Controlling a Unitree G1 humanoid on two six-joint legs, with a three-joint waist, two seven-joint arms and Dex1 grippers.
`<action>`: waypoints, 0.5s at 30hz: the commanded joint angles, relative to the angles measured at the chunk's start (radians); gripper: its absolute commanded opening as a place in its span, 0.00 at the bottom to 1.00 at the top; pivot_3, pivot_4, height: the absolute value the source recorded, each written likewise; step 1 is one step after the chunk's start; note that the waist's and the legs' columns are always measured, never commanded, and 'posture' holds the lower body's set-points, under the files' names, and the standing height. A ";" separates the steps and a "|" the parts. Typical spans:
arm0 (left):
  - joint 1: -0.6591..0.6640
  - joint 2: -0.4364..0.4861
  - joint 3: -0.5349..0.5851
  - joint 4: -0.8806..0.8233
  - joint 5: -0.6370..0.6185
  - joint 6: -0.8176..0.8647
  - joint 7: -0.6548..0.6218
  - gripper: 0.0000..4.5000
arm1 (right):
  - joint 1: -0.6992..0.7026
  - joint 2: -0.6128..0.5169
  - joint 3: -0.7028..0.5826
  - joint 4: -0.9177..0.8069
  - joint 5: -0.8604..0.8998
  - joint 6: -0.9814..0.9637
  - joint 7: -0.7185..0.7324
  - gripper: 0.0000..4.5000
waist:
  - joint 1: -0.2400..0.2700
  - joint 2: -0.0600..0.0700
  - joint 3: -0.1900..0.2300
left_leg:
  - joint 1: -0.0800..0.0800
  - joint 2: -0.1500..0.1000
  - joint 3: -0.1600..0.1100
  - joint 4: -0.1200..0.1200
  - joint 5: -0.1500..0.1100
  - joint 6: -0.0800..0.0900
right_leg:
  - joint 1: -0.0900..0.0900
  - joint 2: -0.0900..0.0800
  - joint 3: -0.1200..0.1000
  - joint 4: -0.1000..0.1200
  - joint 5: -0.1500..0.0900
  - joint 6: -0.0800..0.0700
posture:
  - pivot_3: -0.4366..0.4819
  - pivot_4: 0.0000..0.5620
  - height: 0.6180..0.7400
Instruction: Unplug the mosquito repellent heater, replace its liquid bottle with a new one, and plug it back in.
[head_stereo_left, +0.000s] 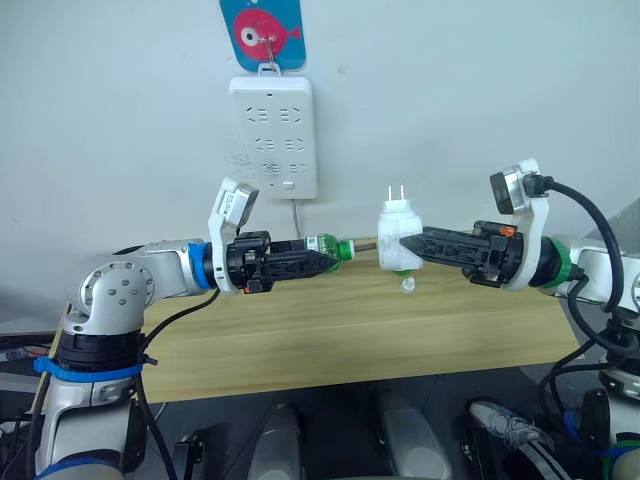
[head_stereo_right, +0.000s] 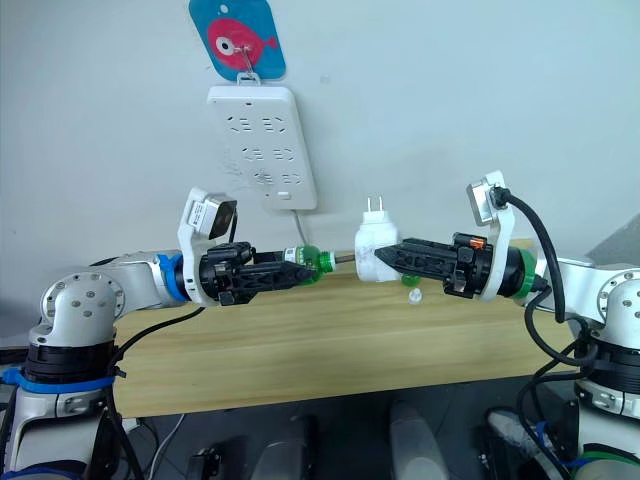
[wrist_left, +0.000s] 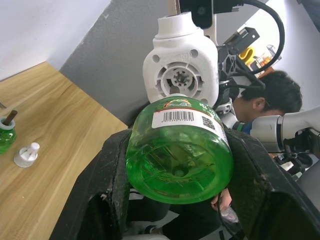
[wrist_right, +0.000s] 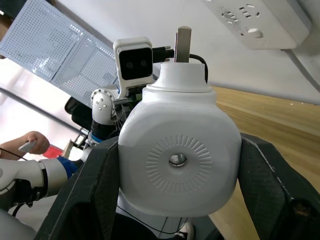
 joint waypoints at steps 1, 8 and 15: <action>-0.017 -0.009 0.003 -0.031 -0.021 -0.003 -0.016 0.51 | 0.004 -0.033 0.018 -0.031 0.067 -0.056 -0.001 0.65 | 0.000 0.000 0.000 | 0.000 0.000 0.000 0.000 0.000 0.000 | 0.000 0.000 0.000 0.000 0.000 0.000 | 0.29 0.39 0.88; -0.027 -0.024 -0.011 -0.030 -0.018 0.000 -0.023 0.51 | 0.019 -0.082 0.080 -0.052 0.121 -0.114 0.001 0.65 | 0.000 0.000 0.000 | 0.000 0.000 0.000 0.000 0.000 0.000 | 0.000 0.000 0.000 0.000 0.000 0.000 | 0.29 0.39 0.88; -0.041 -0.026 -0.019 -0.019 -0.010 -0.003 -0.035 0.51 | 0.027 -0.110 0.118 -0.062 0.134 -0.153 0.012 0.65 | 0.000 0.000 0.000 | 0.000 0.000 0.000 0.000 0.000 0.000 | 0.000 0.000 0.000 0.000 0.000 0.000 | 0.29 0.38 0.88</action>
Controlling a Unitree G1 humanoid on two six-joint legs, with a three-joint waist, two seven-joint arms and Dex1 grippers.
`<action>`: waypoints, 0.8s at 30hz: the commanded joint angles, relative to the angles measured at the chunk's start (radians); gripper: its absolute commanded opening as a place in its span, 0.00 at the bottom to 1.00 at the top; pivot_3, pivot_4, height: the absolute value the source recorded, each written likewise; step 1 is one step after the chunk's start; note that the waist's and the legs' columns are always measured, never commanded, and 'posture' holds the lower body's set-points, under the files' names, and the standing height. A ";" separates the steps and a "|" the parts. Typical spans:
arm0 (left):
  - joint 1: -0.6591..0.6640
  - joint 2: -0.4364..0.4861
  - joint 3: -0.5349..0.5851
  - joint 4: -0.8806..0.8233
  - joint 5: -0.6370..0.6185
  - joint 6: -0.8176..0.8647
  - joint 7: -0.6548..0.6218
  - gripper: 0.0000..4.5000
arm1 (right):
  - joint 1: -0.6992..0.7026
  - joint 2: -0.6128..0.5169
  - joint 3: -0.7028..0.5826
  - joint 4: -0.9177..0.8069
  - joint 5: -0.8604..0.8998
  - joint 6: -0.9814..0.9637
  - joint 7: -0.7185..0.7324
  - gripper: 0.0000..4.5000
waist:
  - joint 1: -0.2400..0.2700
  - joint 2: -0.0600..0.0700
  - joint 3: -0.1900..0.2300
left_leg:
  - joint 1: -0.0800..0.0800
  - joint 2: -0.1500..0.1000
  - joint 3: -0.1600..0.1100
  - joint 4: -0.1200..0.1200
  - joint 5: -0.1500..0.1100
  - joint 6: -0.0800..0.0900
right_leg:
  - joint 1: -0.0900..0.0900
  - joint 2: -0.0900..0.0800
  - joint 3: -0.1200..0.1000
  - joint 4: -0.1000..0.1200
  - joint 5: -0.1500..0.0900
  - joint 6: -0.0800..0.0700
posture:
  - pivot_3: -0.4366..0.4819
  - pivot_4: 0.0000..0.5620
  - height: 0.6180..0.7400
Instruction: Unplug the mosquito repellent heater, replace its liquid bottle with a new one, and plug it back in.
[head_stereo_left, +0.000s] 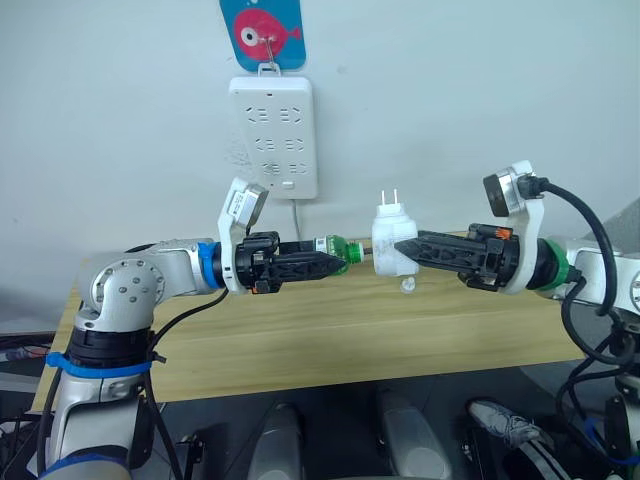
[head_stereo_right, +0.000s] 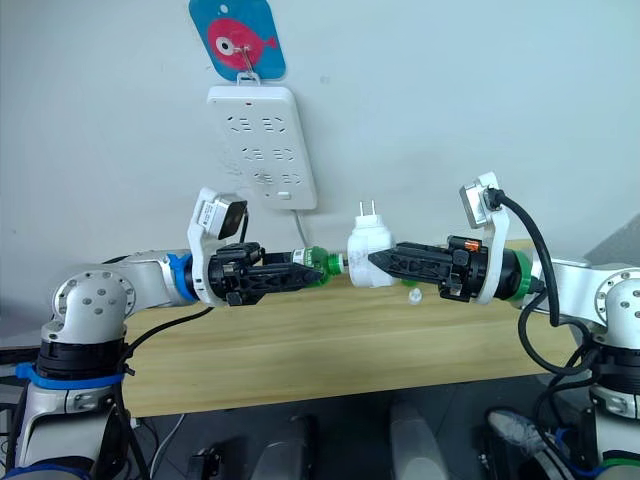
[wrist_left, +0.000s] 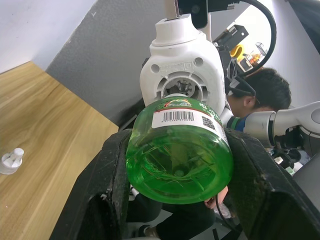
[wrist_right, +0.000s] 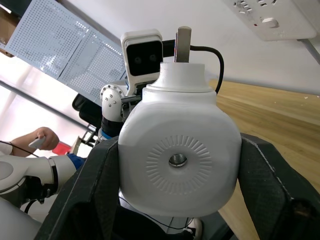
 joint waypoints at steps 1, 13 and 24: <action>-0.022 -0.005 0.004 -0.023 -0.017 -0.003 -0.023 0.51 | 0.001 -0.017 0.007 -0.045 0.031 -0.028 0.014 0.65 | 0.000 0.000 0.000 | 0.000 0.000 0.000 0.000 0.000 0.000 | 0.000 0.000 0.000 0.000 0.000 0.000 | 0.29 0.38 0.88; -0.020 -0.004 -0.020 -0.021 0.023 -0.015 -0.042 0.51 | 0.006 -0.048 0.034 -0.059 0.048 -0.047 0.037 0.65 | 0.000 0.000 0.000 | 0.000 0.000 0.000 0.000 0.000 0.000 | 0.000 0.000 0.000 0.000 0.000 0.000 | 0.28 0.39 0.88; -0.032 0.038 -0.011 -0.039 -0.003 0.027 -0.120 0.51 | 0.016 -0.067 0.036 -0.030 0.005 -0.051 0.065 0.65 | 0.000 0.000 0.000 | 0.000 0.000 0.000 0.000 0.000 0.000 | 0.000 0.000 0.000 0.000 0.000 0.000 | 0.29 0.39 0.88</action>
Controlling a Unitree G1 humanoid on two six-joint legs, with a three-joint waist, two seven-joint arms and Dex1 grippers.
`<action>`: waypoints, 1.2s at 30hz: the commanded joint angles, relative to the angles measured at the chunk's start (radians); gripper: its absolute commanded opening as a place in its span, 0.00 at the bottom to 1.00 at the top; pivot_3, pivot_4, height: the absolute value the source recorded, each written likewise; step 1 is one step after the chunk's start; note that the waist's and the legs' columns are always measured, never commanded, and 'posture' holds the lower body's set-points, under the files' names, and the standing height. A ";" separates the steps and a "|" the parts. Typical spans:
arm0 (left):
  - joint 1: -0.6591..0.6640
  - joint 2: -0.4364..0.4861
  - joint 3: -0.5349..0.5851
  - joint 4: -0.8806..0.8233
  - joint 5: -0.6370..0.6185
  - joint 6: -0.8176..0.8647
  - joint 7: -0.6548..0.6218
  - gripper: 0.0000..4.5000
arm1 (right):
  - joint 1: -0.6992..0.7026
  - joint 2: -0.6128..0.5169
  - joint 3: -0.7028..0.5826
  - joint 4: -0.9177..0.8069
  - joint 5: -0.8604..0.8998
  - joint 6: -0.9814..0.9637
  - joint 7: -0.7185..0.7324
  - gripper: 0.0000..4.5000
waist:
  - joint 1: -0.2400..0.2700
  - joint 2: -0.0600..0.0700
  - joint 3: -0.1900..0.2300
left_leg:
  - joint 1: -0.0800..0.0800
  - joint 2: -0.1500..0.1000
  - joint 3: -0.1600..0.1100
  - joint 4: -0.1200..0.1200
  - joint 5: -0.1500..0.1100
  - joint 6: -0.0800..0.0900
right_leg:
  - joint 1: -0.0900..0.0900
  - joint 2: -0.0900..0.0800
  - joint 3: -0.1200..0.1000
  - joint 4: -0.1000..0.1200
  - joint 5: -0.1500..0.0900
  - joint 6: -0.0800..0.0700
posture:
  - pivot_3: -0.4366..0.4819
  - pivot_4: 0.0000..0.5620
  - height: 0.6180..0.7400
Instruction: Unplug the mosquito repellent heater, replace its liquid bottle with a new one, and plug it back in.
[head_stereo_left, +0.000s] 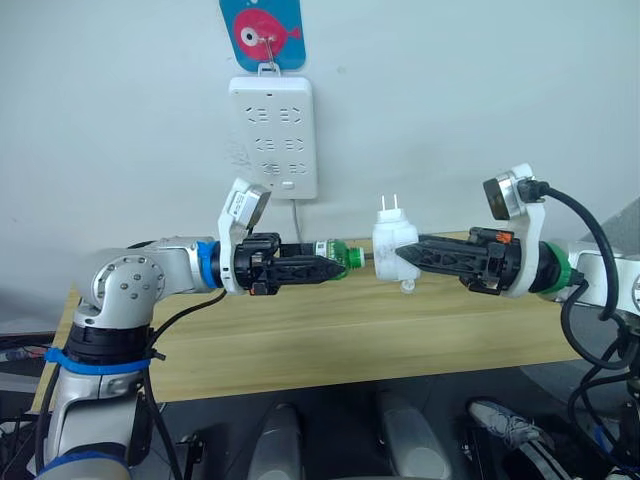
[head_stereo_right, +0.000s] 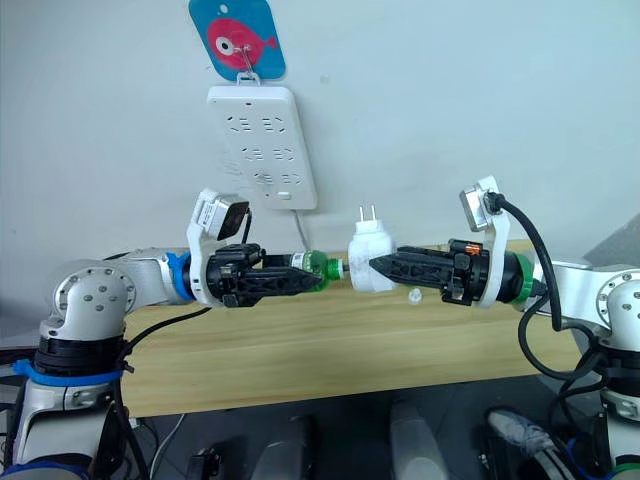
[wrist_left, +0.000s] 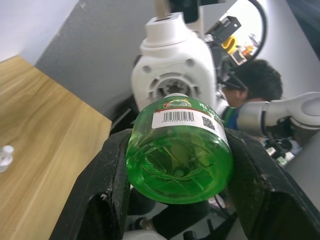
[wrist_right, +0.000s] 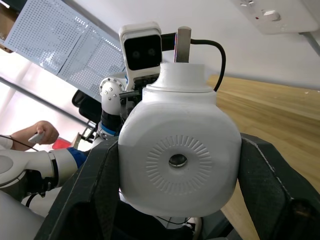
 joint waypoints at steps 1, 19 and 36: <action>-0.017 0.016 0.003 -0.041 -0.028 0.006 -0.043 0.51 | 0.002 -0.011 -0.006 -0.015 0.006 -0.013 0.017 0.65 | 0.000 0.000 0.000 | 0.000 0.000 0.000 0.000 0.000 0.000 | 0.000 0.000 0.000 0.000 0.000 0.000 | 0.29 0.39 0.88; -0.016 -0.025 -0.008 -0.010 0.053 -0.049 -0.013 0.51 | -0.005 -0.030 0.013 -0.039 0.045 -0.008 0.033 0.65 | 0.000 0.000 0.000 | 0.000 0.000 0.000 0.000 0.000 0.000 | 0.000 0.000 0.000 0.000 0.000 0.000 | 0.29 0.39 0.88; -0.024 -0.034 -0.006 -0.014 0.046 -0.032 -0.039 0.51 | -0.011 -0.024 0.027 -0.041 0.063 -0.040 0.004 0.65 | 0.000 0.000 0.000 | 0.000 0.000 0.000 0.000 0.000 0.000 | 0.000 0.000 0.000 0.000 0.000 0.000 | 0.29 0.38 0.88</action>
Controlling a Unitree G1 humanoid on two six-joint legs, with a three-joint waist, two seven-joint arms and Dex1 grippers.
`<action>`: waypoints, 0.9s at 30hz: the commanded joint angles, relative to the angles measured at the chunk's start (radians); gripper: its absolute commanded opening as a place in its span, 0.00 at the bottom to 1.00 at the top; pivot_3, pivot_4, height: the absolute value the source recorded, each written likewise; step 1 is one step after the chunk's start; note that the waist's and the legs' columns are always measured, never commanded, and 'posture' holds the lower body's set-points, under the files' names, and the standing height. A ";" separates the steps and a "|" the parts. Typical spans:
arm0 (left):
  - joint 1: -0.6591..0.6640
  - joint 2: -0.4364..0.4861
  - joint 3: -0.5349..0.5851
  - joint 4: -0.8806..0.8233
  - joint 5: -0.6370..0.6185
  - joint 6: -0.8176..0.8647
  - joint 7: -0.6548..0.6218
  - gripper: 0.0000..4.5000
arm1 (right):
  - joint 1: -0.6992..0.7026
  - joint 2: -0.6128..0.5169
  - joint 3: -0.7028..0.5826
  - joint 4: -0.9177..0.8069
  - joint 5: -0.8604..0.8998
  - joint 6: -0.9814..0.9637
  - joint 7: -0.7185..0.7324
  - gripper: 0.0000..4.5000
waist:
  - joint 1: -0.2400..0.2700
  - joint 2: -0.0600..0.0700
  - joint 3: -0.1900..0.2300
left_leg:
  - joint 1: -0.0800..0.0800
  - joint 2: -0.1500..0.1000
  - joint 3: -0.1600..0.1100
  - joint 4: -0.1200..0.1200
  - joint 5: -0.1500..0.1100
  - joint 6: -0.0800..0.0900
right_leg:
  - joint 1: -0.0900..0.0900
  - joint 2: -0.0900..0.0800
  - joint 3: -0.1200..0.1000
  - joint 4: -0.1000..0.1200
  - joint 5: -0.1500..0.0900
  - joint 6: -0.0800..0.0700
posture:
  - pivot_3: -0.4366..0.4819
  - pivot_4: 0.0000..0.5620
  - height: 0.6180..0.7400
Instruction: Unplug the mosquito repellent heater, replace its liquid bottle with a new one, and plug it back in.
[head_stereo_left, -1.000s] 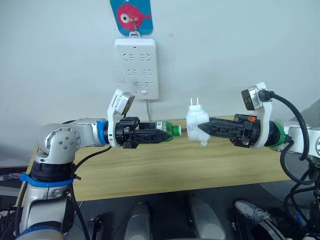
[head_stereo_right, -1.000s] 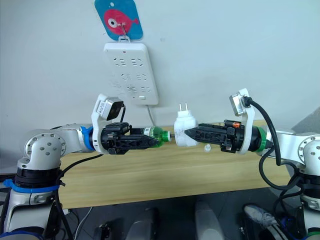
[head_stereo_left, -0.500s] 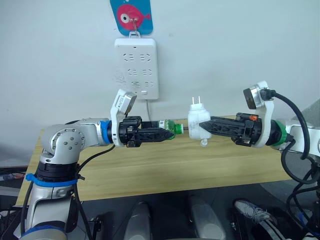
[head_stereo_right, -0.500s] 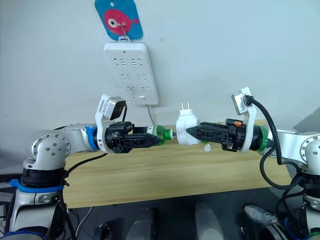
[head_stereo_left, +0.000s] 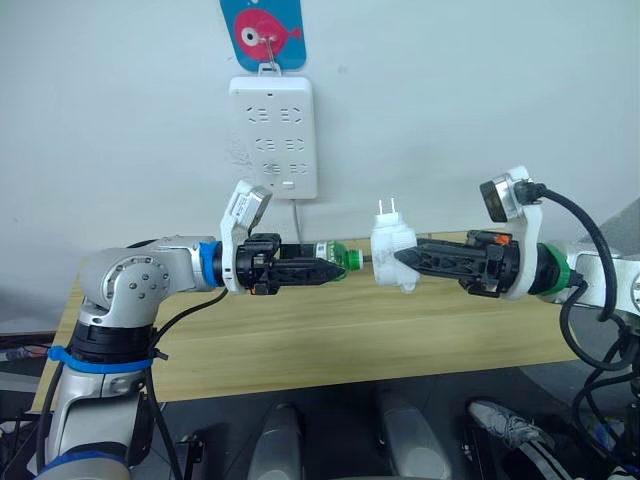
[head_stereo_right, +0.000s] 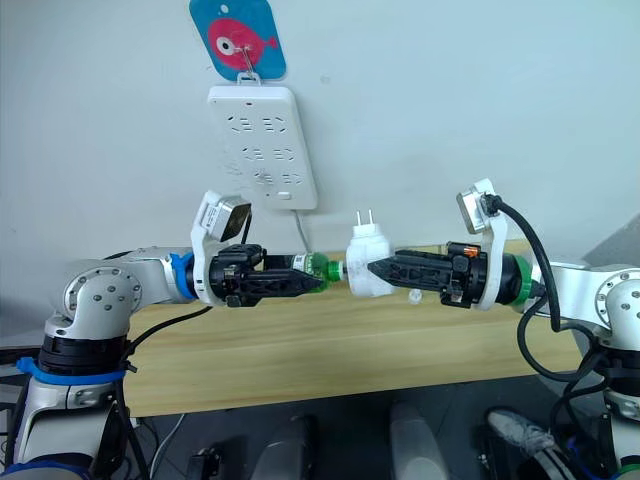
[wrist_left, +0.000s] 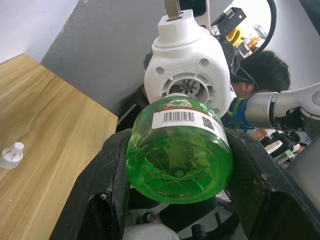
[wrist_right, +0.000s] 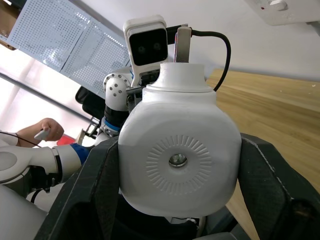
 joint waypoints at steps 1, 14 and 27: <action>-0.023 -0.023 0.012 -0.025 -0.041 0.009 0.004 0.51 | -0.012 0.001 -0.006 -0.041 0.030 -0.021 0.004 0.65 | 0.000 0.000 0.000 | 0.000 0.000 0.000 0.000 0.000 0.000 | 0.000 0.000 0.000 0.000 0.000 0.000 | 0.29 0.38 0.88; -0.018 -0.015 0.023 -0.061 -0.079 0.056 -0.025 0.51 | 0.002 -0.012 -0.012 -0.023 0.005 -0.018 0.013 0.65 | 0.000 0.000 0.000 | 0.000 0.000 0.000 0.000 0.000 0.000 | 0.000 0.000 0.000 0.000 0.000 0.000 | 0.28 0.39 0.88; -0.039 -0.043 0.047 -0.024 -0.082 0.054 0.014 0.51 | 0.018 -0.026 -0.013 -0.023 -0.002 -0.014 0.036 0.65 | 0.000 0.000 0.000 | 0.000 0.000 0.000 0.000 0.000 0.000 | 0.000 0.000 0.000 0.000 0.000 0.000 | 0.28 0.39 0.88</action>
